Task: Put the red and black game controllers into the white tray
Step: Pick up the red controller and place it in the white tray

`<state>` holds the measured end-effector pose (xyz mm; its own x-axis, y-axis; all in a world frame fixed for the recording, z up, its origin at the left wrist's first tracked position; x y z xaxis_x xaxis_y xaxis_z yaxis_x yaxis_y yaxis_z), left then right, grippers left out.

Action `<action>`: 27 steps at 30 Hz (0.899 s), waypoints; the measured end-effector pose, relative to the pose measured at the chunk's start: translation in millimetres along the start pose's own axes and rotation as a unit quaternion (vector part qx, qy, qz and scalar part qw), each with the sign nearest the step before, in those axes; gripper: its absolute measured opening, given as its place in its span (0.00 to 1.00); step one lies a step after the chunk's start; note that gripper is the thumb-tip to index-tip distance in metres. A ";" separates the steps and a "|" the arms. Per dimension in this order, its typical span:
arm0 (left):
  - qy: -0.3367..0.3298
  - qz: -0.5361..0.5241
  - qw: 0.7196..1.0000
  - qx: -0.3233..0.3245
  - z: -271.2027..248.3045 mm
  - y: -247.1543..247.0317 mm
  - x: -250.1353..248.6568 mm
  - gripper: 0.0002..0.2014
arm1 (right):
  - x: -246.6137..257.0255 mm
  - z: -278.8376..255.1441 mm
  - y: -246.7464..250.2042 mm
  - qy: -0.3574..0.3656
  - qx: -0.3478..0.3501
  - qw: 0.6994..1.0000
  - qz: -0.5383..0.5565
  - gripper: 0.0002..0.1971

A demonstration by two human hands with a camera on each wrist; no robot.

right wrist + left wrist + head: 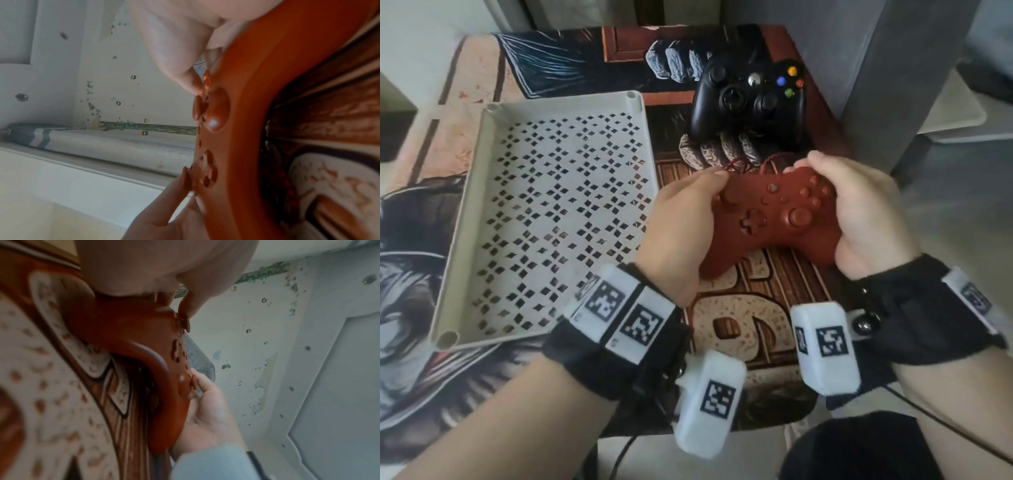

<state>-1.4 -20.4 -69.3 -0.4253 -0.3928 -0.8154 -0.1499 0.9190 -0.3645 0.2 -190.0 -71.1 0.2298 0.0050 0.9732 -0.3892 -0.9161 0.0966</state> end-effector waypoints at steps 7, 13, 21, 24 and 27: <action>-0.085 0.075 0.993 -0.035 -12.3 -7.9 3.9 0.11 | 9.5 -13.8 -5.2 -0.015 -0.033 0.999 -0.006 0.08; -0.098 0.098 0.988 -0.070 -31.7 -15.0 -0.1 0.13 | 15.2 -23.2 -1.6 -0.025 -0.043 0.998 -0.031 0.08; -0.110 0.070 0.989 -0.073 -51.7 -9.9 -12.6 0.13 | 19.8 -39.7 5.4 -0.026 -0.045 0.998 -0.039 0.09; -0.122 0.044 0.989 -0.068 -59.4 -2.5 -24.8 0.13 | 31.7 -47.3 -0.7 -0.014 -0.030 0.998 -0.049 0.08; -0.138 0.034 0.987 -0.073 -59.6 7.7 -43.1 0.10 | 53.5 -55.5 -14.8 0.006 -0.019 0.999 -0.043 0.07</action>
<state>-37.4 5.6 -10.2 -0.1821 -0.3048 -0.9349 -0.2648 0.9308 -0.2519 -31.4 -153.9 -8.9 0.2537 0.0871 0.9634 -0.4023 -0.8962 0.1869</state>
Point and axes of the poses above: each hand's wrist, its own z-axis towards the middle knuckle, its own y-axis out of the back of the hand, x = y × z, the point moved 1 cm from there along z, towards the middle knuckle, and after that the axes turned 11 degrees about -z, right-handed, at the moved point
